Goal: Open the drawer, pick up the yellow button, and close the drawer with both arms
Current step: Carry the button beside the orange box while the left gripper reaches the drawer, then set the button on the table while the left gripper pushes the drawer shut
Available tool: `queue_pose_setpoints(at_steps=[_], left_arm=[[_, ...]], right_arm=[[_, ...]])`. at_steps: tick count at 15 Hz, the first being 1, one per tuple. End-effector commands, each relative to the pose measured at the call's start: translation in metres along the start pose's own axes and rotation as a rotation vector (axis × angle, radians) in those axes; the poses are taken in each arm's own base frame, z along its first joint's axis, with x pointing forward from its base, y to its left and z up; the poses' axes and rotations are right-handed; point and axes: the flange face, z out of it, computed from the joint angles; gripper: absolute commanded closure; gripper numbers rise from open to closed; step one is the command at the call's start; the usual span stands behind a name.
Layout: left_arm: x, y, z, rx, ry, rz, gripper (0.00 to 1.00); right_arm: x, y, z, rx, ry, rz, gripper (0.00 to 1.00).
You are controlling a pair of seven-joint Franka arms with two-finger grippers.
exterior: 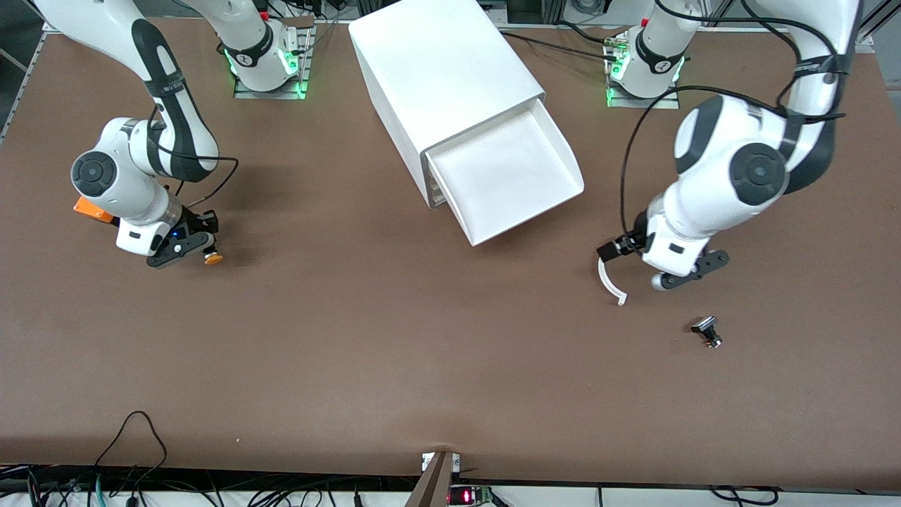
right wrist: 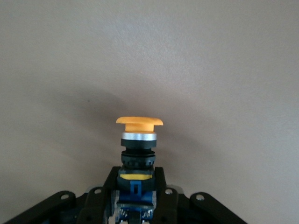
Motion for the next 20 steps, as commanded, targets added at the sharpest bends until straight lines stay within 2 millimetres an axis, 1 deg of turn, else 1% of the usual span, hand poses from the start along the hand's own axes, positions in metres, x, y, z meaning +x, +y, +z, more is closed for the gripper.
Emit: queue_pose_setpoints(at_steps=[1, 3, 4, 5, 6, 7, 8, 10, 11, 12, 13, 14, 15, 17, 18, 19, 20], left_arm=[[-0.033, 0.017, 0.014, -0.002, 0.01, -0.071, 0.0], [-0.047, 0.024, 0.018, -0.002, 0.006, -0.097, 0.0], [-0.057, 0.028, 0.024, 0.004, -0.003, -0.112, 0.0], [-0.065, 0.032, 0.027, 0.008, -0.009, -0.116, 0.0], [-0.073, 0.036, 0.032, 0.012, -0.014, -0.106, 0.0], [-0.084, 0.039, 0.038, 0.021, -0.022, -0.09, 0.0], [-0.093, 0.041, 0.042, 0.024, -0.028, -0.076, 0.0], [-0.109, 0.042, 0.049, 0.037, -0.037, -0.053, 0.0], [-0.121, 0.046, 0.053, 0.039, -0.051, -0.04, 0.0], [-0.131, 0.047, 0.057, 0.047, -0.062, -0.015, 0.0], [-0.146, 0.049, 0.06, 0.051, -0.075, -0.001, 0.0], [-0.168, 0.057, 0.065, 0.052, -0.102, 0.017, 0.0], [-0.182, 0.06, 0.068, 0.059, -0.115, 0.034, 0.0], [-0.215, 0.067, 0.075, 0.07, -0.15, 0.075, 0.0], [-0.226, 0.068, 0.077, 0.073, -0.177, 0.079, 0.0], [-0.241, 0.072, 0.079, 0.07, -0.213, 0.084, 0.0], [-0.25, 0.075, 0.08, 0.066, -0.234, 0.087, 0.0]], right_arm=[[0.0, 0.0, 0.022, -0.016, 0.003, -0.021, 0.7], [0.0, 0.0, 0.03, -0.02, 0.006, -0.016, 0.69], [0.0, 0.0, 0.031, -0.018, 0.005, -0.014, 0.67], [0.0, 0.001, 0.03, -0.018, 0.006, -0.009, 0.59], [0.001, 0.001, 0.025, -0.018, 0.012, -0.001, 0.43], [0.003, 0.002, 0.019, -0.019, 0.02, 0.007, 0.19], [0.004, 0.003, 0.012, -0.019, 0.03, 0.008, 0.0], [0.01, 0.007, -0.006, 0.012, 0.021, 0.027, 0.0], [0.018, 0.011, -0.017, 0.048, 0.012, 0.052, 0.0], [0.028, 0.016, -0.033, 0.084, 0.006, 0.071, 0.0], [0.039, 0.02, -0.049, 0.107, -0.004, 0.069, 0.0], [0.048, 0.024, -0.066, 0.121, -0.014, 0.067, 0.0], [0.055, 0.026, -0.08, 0.132, -0.02, 0.063, 0.0], [0.073, 0.021, -0.107, 0.134, -0.003, 0.075, 0.0], [0.078, 0.02, -0.117, 0.14, -0.003, 0.091, 0.0], [0.084, 0.019, -0.131, 0.142, 0.001, 0.113, 0.0], [0.089, 0.017, -0.143, 0.145, 0.0, 0.142, 0.0]])
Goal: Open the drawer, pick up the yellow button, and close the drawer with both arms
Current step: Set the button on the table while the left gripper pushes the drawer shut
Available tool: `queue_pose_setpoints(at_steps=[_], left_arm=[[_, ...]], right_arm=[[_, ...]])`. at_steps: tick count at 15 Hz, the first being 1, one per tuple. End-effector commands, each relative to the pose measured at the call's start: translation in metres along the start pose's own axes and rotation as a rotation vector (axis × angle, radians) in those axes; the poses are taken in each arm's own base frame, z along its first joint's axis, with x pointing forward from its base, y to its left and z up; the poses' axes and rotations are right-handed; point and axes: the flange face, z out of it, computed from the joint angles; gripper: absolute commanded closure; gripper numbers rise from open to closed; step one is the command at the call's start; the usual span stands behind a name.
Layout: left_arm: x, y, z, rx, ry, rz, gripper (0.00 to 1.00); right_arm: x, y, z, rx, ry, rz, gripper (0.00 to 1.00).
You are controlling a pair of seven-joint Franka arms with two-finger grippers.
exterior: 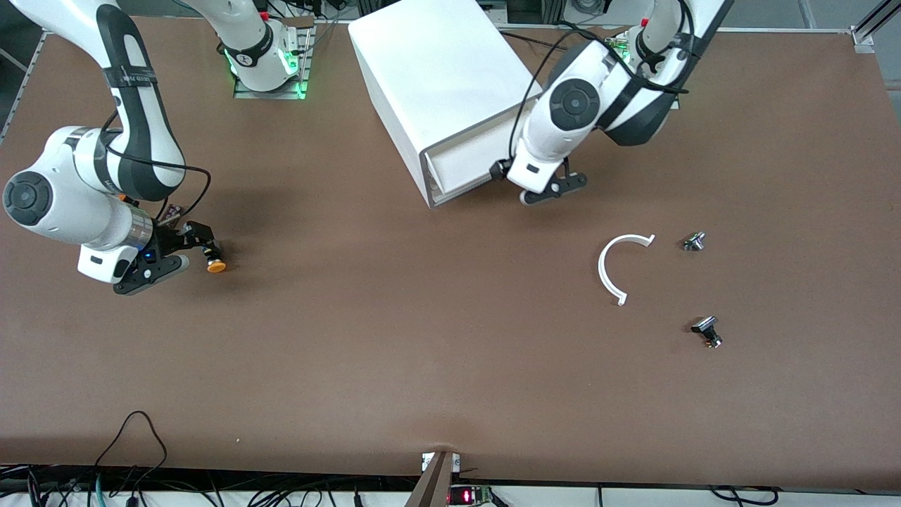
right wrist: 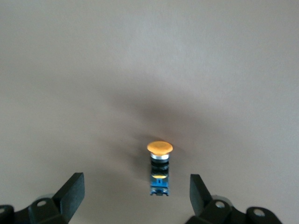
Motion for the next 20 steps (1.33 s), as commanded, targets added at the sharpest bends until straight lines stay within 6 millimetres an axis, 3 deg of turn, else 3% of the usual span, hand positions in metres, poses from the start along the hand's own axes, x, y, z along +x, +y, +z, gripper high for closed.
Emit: queue_pose_setpoints(at_steps=[1, 5, 9, 11, 14, 17, 20], left_arm=[[-0.032, 0.0, 0.007, 0.011, -0.06, 0.014, 0.0], [-0.048, 0.002, 0.016, 0.038, -0.08, 0.04, 0.0], [-0.037, -0.004, 0.012, 0.029, -0.079, 0.022, 0.0], [0.012, -0.027, -0.013, -0.022, -0.059, -0.055, 0.0], [0.085, -0.064, -0.065, -0.108, 0.011, 0.055, 0.0], [0.137, -0.108, -0.115, -0.136, 0.116, 0.065, 0.0], [0.169, -0.157, -0.163, -0.063, 0.22, 0.228, 0.0]], right_arm=[[0.018, -0.017, -0.031, 0.03, 0.0, 0.062, 0.0], [0.041, -0.057, -0.074, 0.05, -0.027, 0.17, 0.0], [0.043, -0.081, -0.118, 0.065, -0.052, 0.262, 0.0], [0.044, -0.091, -0.146, 0.066, -0.077, 0.297, 0.0], [0.046, -0.106, -0.168, 0.058, -0.077, 0.287, 0.0], [0.053, -0.104, -0.187, -0.036, -0.043, 0.259, 0.0], [0.061, -0.106, -0.187, -0.125, -0.016, 0.204, 0.0]])
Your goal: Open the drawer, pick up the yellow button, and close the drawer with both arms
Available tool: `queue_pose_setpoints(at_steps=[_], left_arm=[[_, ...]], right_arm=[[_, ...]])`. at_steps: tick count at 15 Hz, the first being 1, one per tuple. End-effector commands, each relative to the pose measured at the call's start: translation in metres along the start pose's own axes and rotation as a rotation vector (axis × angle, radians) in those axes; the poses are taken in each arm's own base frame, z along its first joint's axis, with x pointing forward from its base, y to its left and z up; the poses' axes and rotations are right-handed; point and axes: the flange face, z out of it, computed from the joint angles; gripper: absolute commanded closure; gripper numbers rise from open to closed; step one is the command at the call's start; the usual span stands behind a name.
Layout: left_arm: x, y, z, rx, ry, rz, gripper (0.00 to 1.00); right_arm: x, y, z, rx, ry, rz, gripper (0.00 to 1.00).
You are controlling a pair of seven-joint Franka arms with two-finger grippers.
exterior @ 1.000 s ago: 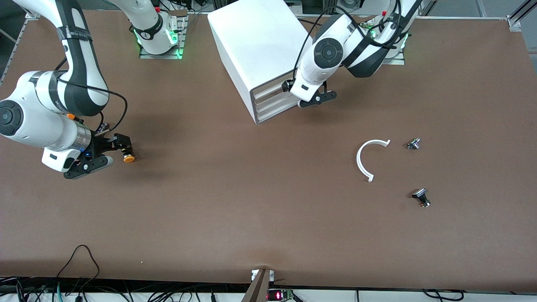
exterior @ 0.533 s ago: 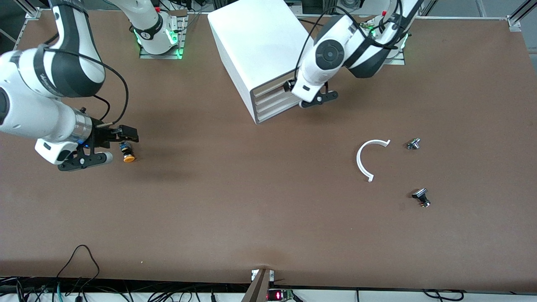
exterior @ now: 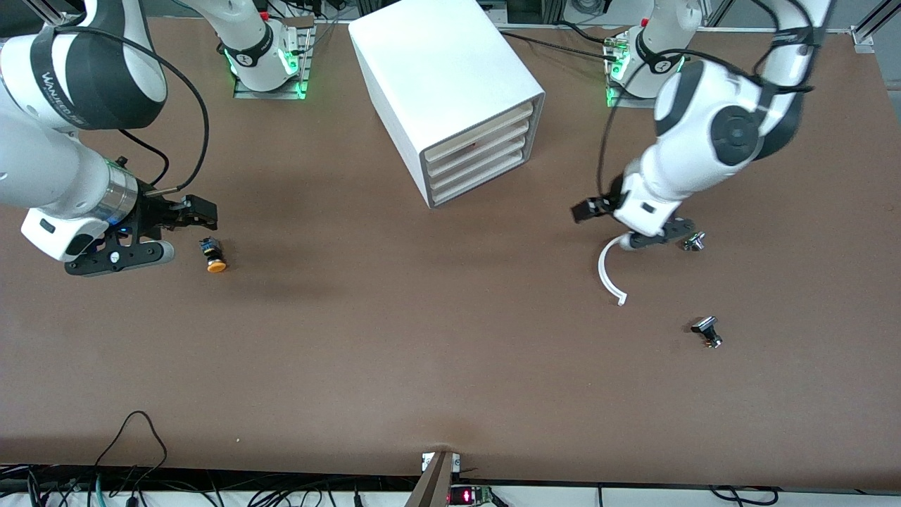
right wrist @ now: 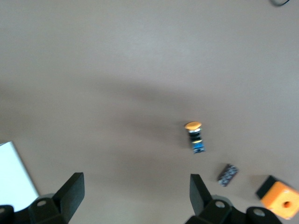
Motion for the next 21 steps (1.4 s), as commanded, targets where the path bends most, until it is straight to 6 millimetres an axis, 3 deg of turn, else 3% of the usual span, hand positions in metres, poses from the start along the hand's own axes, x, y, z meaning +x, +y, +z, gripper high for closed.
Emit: queue_pose_setpoints(at_steps=[1, 4, 7, 11, 14, 17, 18, 21], left_arm=[[0.018, -0.037, -0.052, 0.068, 0.044, 0.148, 0.0], [0.028, -0.077, -0.108, 0.103, 0.043, 0.178, 0.0], [0.036, -0.1, -0.159, 0.182, 0.073, 0.25, 0.0], [0.04, -0.115, -0.171, 0.179, 0.094, 0.258, 0.0], [0.045, -0.115, -0.18, 0.175, 0.132, 0.272, 0.0], [0.048, -0.117, -0.188, 0.171, 0.143, 0.25, 0.0], [0.051, -0.126, -0.196, 0.169, 0.156, 0.237, 0.0], [0.053, -0.135, -0.206, 0.166, 0.174, 0.231, 0.0]], right_arm=[[0.007, -0.003, -0.004, -0.051, 0.018, -0.021, 0.0], [0.006, 0.006, -0.004, -0.048, 0.016, 0.015, 0.0], [0.005, 0.008, 0.001, -0.039, 0.007, 0.098, 0.0], [0.001, 0.014, 0.007, -0.04, -0.009, 0.156, 0.0], [-0.02, 0.052, -0.02, -0.04, 0.014, 0.205, 0.0], [-0.036, 0.069, -0.025, -0.034, 0.021, 0.232, 0.0], [-0.041, 0.076, -0.03, -0.033, 0.028, 0.237, 0.0], [-0.059, 0.134, -0.032, -0.025, 0.036, 0.152, 0.0]])
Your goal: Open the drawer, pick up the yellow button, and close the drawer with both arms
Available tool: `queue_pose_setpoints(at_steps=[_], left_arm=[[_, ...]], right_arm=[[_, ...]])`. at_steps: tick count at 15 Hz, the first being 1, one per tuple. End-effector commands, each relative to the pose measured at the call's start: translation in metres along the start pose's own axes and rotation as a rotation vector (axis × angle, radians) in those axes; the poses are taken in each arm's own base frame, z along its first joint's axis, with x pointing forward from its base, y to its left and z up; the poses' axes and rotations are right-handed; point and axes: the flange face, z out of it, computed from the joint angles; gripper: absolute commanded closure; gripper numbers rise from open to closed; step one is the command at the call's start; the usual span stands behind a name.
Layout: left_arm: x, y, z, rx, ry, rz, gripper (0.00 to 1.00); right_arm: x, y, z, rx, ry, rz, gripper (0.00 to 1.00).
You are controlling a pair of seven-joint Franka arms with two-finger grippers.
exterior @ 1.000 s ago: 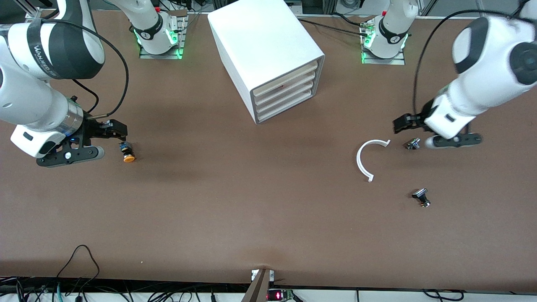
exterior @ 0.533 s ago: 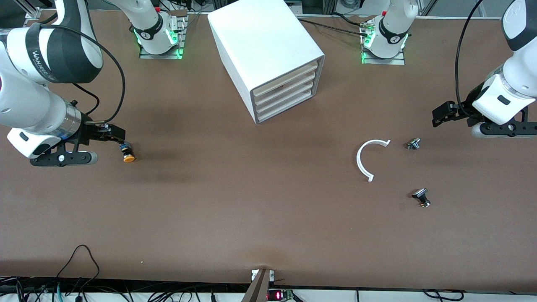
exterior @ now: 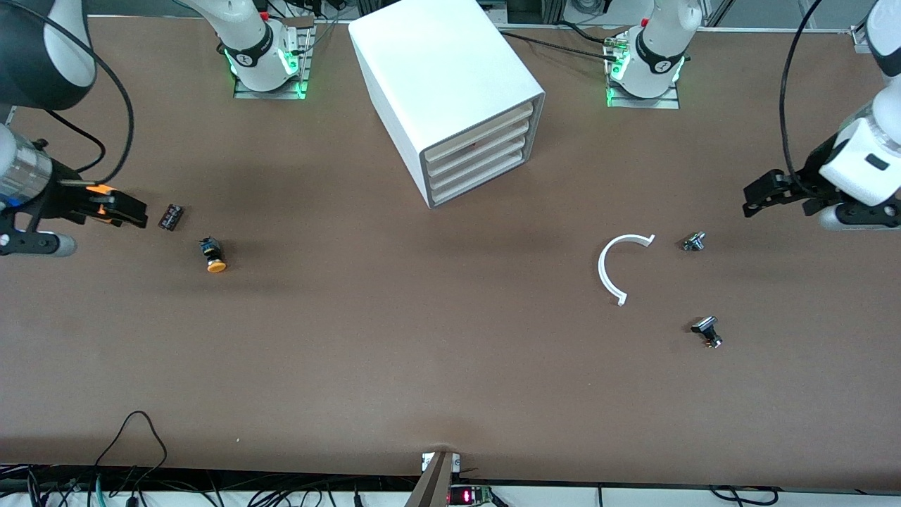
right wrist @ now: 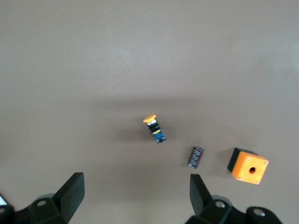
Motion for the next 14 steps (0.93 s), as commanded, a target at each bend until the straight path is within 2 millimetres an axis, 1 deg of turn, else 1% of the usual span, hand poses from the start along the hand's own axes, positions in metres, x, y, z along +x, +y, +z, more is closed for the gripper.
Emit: queue_pose_setpoints(at_steps=[1, 3, 5, 6, 7, 8, 10, 11, 13, 14], left_arm=[[0.004, -0.004, -0.009, 0.021, 0.008, 0.016, 0.0], [0.0, -0.001, -0.009, 0.023, -0.021, 0.023, 0.0], [-0.001, -0.001, -0.007, 0.022, -0.03, 0.026, 0.0], [0.0, -0.003, -0.008, 0.022, -0.027, 0.023, 0.0], [0.0, -0.004, -0.007, 0.022, -0.027, 0.022, 0.0], [0.001, -0.004, -0.008, 0.021, -0.024, 0.022, 0.0], [0.001, -0.004, -0.007, 0.02, -0.026, 0.022, 0.0], [0.001, -0.005, -0.007, 0.02, -0.026, 0.02, 0.0], [0.0, -0.005, -0.007, 0.019, -0.029, 0.017, 0.0], [0.0, -0.005, -0.007, 0.018, -0.029, 0.015, 0.0]], right_arm=[[-0.012, 0.053, 0.005, 0.046, -0.008, -0.047, 0.0], [-0.011, 0.053, 0.005, 0.054, -0.004, -0.022, 0.0], [-0.011, 0.047, 0.001, 0.061, 0.002, 0.036, 0.0], [-0.011, 0.042, 0.001, 0.063, 0.0, 0.029, 0.0], [-0.011, 0.027, 0.0, 0.063, -0.003, 0.003, 0.0], [-0.01, 0.02, 0.001, 0.057, -0.004, -0.011, 0.0], [-0.009, 0.021, 0.003, 0.059, -0.007, -0.004, 0.0], [-0.009, 0.026, 0.003, 0.06, -0.005, 0.01, 0.0], [-0.01, 0.03, 0.002, 0.069, 0.003, 0.032, 0.0], [-0.009, 0.029, 0.002, 0.075, 0.004, 0.027, 0.0]])
